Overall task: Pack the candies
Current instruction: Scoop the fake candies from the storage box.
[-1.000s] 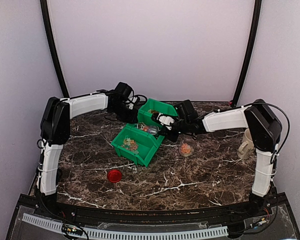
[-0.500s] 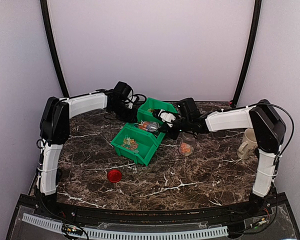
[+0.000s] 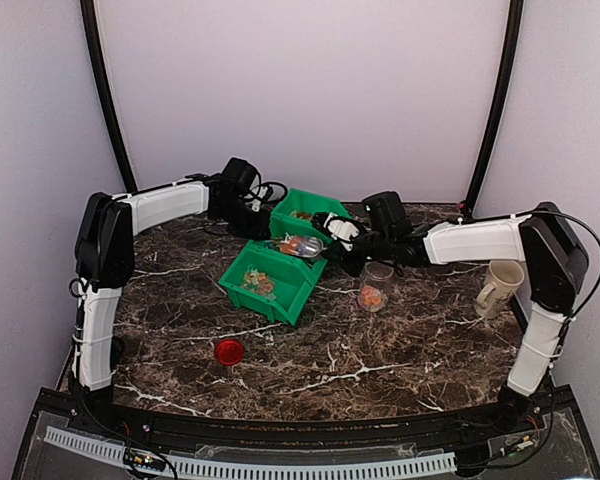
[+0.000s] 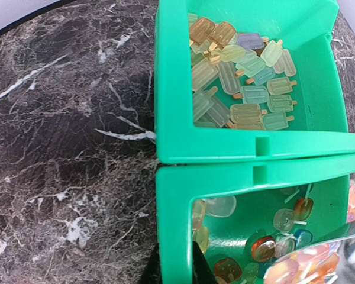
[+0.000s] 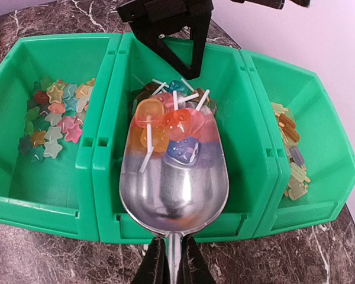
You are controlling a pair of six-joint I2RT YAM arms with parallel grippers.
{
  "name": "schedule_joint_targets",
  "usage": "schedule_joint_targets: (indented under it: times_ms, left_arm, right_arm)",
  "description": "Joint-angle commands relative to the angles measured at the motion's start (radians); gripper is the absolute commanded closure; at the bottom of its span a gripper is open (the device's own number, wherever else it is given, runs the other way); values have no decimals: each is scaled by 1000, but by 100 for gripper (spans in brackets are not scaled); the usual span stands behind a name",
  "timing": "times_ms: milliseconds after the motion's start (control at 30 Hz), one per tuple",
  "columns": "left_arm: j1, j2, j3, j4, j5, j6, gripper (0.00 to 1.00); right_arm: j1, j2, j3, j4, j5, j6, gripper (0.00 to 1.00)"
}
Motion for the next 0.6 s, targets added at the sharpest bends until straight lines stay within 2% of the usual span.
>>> schedule_joint_targets:
  times_ms: [0,467,567]
  left_arm:
    - [7,-125,15,52,39,-24,100]
    - [8,-186,-83,101,45,-15,100]
    - [8,-206,-114,110,42,-15,100]
  right_arm:
    - [-7,-85,-22,48,8,20,100]
    - [-35,-285,-27,-105,94,54,100]
    - [-46,-340,-69,-137,109,71,100]
